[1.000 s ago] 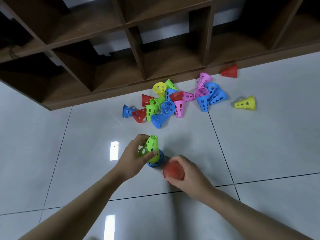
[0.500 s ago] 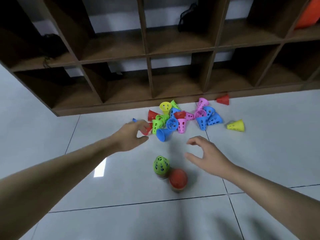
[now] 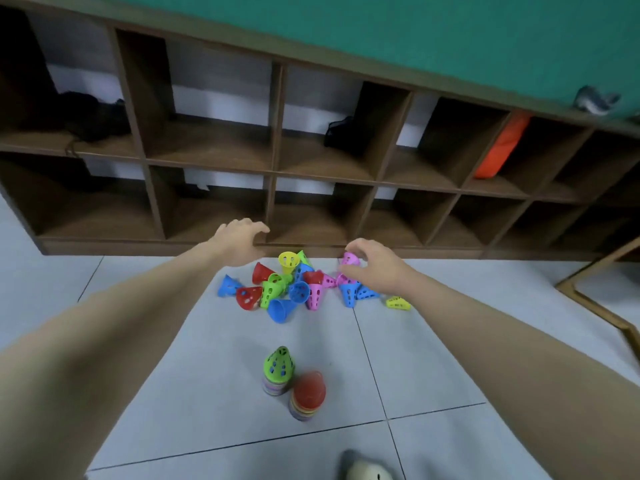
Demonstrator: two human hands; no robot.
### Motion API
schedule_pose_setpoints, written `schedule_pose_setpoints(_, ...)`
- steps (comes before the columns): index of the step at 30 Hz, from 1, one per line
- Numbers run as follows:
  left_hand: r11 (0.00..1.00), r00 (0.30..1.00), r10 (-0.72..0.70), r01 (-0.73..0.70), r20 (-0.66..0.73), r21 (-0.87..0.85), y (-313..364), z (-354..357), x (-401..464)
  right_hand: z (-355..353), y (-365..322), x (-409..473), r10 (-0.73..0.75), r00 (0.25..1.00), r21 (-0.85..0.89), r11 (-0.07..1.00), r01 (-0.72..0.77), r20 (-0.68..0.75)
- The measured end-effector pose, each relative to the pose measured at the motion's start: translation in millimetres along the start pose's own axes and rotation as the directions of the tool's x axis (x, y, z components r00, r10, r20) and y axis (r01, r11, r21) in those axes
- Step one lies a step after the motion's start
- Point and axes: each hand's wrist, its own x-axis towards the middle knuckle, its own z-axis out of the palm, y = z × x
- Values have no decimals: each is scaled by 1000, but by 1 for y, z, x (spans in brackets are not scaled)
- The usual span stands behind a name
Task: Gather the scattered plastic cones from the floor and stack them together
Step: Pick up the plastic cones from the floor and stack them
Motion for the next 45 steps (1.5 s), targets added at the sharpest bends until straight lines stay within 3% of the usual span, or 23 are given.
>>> schedule_pose_setpoints(11,981,973,-129,96,190,169,-62,106,66,104,67,99,195,978,245,947,-208,77)
schedule_pose_setpoints(15,979,946,-167,126,277,157,-83,151,85,155,86,135,286,933,253,907,-337,220)
schedule_pose_setpoints(19,976,934,-172,117,315,186,-100,186,97,212,95,158,407,823,327,775,-541,396)
schedule_pose_setpoints(24,979,919,-202,182,340,90,-114,220,100,269,90,168,498,726,404,610,-682,474)
schedule_pose_setpoints(30,977,918,-209,208,337,41,-119,238,89,304,75,193,575,662,514,428,-744,481)
schedule_pose_setpoints(33,980,897,-195,198,396,34,-125,235,79,311,76,198,623,626,514,384,-767,469)
schedule_pose_setpoints(36,960,889,-234,275,393,-50,-117,236,75,313,78,199,607,626,562,329,-759,490)
schedule_pose_setpoints(41,918,833,-344,396,433,-31,-96,249,83,311,86,178,541,651,456,464,-759,533)
schedule_pose_setpoints(45,931,807,-300,363,508,-26,-92,238,83,299,103,161,515,694,456,524,-720,503)
